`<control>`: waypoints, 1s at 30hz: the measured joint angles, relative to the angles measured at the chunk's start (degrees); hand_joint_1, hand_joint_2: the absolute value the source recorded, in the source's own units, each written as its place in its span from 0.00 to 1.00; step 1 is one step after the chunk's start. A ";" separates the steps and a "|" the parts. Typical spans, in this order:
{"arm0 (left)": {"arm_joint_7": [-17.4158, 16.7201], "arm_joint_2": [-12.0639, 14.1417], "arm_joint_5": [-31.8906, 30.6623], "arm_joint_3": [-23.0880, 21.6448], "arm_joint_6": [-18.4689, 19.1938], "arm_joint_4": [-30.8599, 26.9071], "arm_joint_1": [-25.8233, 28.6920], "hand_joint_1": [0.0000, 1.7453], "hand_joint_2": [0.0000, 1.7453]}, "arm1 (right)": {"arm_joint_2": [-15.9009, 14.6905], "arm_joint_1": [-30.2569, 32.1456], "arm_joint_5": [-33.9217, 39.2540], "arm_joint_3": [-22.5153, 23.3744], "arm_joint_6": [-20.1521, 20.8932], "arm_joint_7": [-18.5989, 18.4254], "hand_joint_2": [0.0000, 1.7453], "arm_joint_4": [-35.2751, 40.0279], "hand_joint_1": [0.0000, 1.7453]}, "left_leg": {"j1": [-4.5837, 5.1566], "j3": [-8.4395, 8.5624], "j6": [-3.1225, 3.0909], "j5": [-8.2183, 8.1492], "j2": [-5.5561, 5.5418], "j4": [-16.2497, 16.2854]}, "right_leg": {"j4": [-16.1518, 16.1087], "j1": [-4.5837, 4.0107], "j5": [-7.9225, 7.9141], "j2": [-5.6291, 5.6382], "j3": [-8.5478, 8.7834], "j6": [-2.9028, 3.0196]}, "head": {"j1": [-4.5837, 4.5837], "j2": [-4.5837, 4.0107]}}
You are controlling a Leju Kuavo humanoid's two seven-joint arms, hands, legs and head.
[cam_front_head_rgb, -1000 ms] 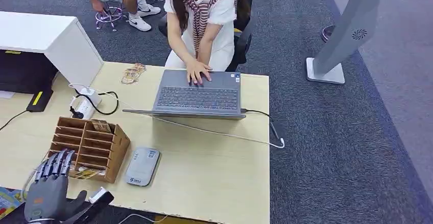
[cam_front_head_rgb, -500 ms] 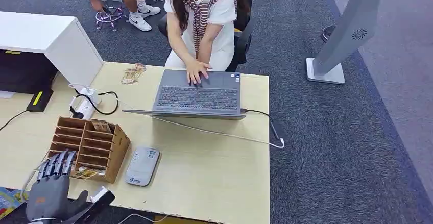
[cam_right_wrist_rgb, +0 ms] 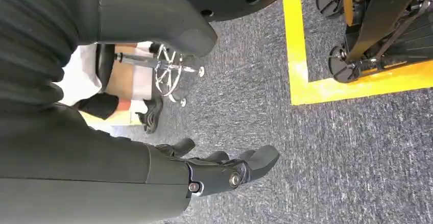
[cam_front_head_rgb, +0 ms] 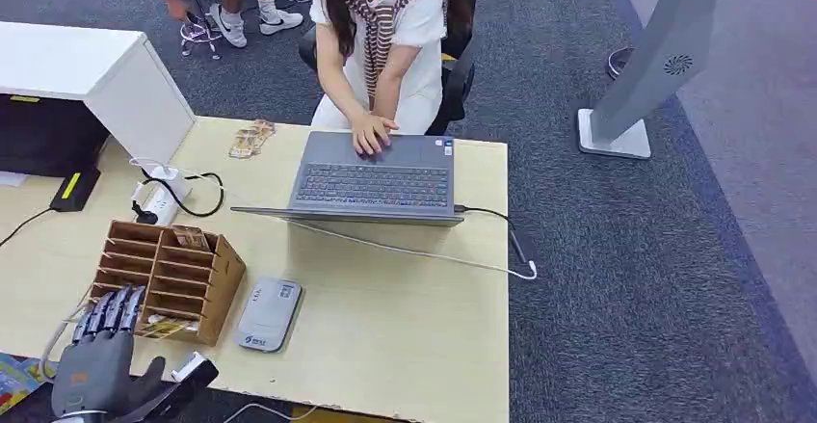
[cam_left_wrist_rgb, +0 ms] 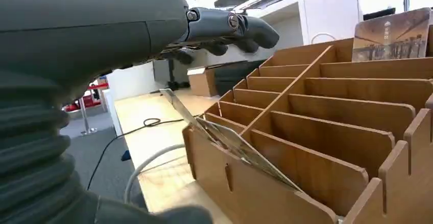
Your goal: Pass the card to the sensor for recognition and then transmit it.
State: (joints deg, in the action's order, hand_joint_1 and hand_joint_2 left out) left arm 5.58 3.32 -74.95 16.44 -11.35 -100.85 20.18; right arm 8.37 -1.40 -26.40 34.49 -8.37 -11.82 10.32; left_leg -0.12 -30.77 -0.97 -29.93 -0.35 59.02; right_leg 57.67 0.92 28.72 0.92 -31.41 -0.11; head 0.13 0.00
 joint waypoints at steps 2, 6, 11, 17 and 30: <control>-0.29 0.00 -0.04 0.00 1.14 0.00 0.07 1.00 1.00 | 0.00 0.00 -0.07 0.02 0.09 0.00 1.00 0.00 0.00 | 0.00 0.00 0.00 0.00 0.00 0.00 | 0.00 0.00 0.00 0.00 0.00 0.00 | 0.00 0.00; -0.37 0.02 -0.02 0.00 1.61 0.00 0.08 1.00 1.00 | 0.00 -0.02 -0.09 0.02 0.09 -0.02 1.00 0.00 0.00 | 0.00 0.00 0.00 0.00 0.00 0.00 | 0.00 0.00 0.00 0.00 0.00 0.00 | 0.00 0.00; -0.37 0.07 0.42 0.00 1.47 0.02 -0.13 1.00 1.00 | 0.00 -0.04 -0.13 0.15 0.09 -0.02 1.00 0.00 0.00 | 0.00 0.00 0.00 0.00 0.00 0.00 | 0.00 0.00 0.00 0.00 0.01 0.00 | 0.00 0.00; -0.26 0.20 0.74 0.00 1.41 0.02 -0.41 1.00 1.00 | 0.00 -0.09 -0.13 0.50 0.09 0.00 1.00 0.00 0.00 | 0.00 0.02 0.00 0.00 0.00 0.00 | 0.00 0.00 0.00 0.02 0.01 0.00 | 0.00 0.00; -0.24 0.26 0.85 0.00 1.23 0.02 -0.46 1.00 1.00 | 0.00 -0.12 -0.11 0.87 0.09 0.09 1.00 0.00 0.00 | 0.00 0.03 0.00 0.00 0.01 0.00 | 0.00 0.00 0.00 0.02 0.01 0.00 | 0.00 0.00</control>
State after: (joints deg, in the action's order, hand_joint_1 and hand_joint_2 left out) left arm 5.33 3.58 -74.09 16.44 -10.12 -100.83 19.72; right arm 8.37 -1.52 -26.51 35.36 -8.28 -11.74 10.32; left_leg -0.12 -30.74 -0.97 -29.93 -0.35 59.02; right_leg 57.67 0.92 28.72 0.94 -31.40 -0.11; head 0.13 0.00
